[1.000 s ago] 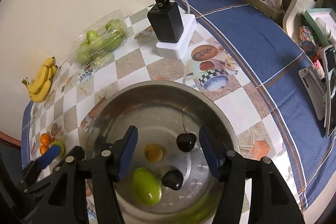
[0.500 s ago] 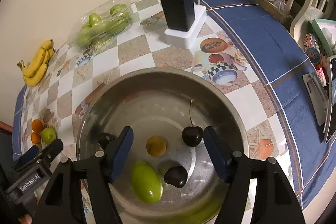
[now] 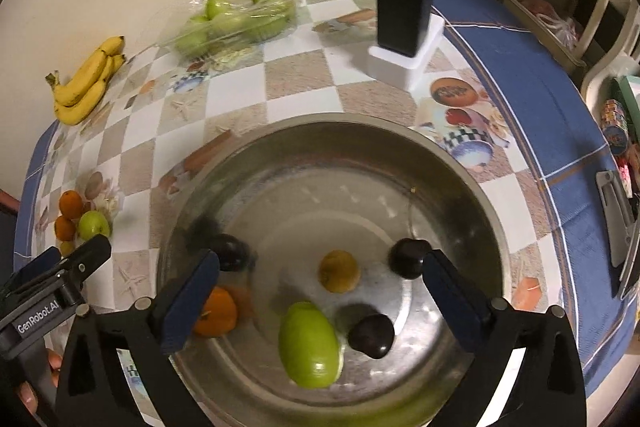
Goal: Organize fruits
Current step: 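Withdraw both tools from the bowl back toward the fruit cluster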
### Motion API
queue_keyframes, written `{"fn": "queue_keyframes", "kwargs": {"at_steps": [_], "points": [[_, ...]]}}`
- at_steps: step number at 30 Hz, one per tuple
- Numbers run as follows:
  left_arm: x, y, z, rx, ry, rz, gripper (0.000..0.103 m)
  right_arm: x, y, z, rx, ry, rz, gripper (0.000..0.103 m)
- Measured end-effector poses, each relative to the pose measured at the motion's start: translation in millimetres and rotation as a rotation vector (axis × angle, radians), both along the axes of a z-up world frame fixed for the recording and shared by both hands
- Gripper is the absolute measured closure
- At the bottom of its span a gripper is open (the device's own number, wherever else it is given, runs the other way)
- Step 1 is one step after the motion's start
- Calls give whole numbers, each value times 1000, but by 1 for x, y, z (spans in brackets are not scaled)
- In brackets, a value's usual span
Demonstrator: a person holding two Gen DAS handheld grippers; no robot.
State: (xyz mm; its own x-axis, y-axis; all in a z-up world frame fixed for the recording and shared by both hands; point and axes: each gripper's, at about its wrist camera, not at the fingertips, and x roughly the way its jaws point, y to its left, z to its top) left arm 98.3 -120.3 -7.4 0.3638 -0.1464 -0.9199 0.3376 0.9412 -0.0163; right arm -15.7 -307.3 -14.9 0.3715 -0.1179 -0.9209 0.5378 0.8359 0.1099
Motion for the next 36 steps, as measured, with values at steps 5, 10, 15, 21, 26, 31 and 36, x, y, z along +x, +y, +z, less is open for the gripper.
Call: {"fn": "queue_keyframes", "kwargs": {"at_steps": [5,10,15,21,26,31,36], "points": [[2,6,5,8,-15,2,0,4,8,5,-6,-28,25,1],[5,14,10,8,-29,8,0,9,16,9,7,-59,58,1],[9,24,15,22,-40,8,0,17,27,9,18,-63,92,1],[17,46,19,30,-47,29,0,26,42,7,30,-63,122,1],[25,69,18,46,-43,55,0,35,63,4,25,-42,169,1],[34,98,15,36,-27,108,0,45,83,2,18,-24,221,1],[41,122,14,20,-18,154,0,56,106,-2,30,-13,269,1]]}}
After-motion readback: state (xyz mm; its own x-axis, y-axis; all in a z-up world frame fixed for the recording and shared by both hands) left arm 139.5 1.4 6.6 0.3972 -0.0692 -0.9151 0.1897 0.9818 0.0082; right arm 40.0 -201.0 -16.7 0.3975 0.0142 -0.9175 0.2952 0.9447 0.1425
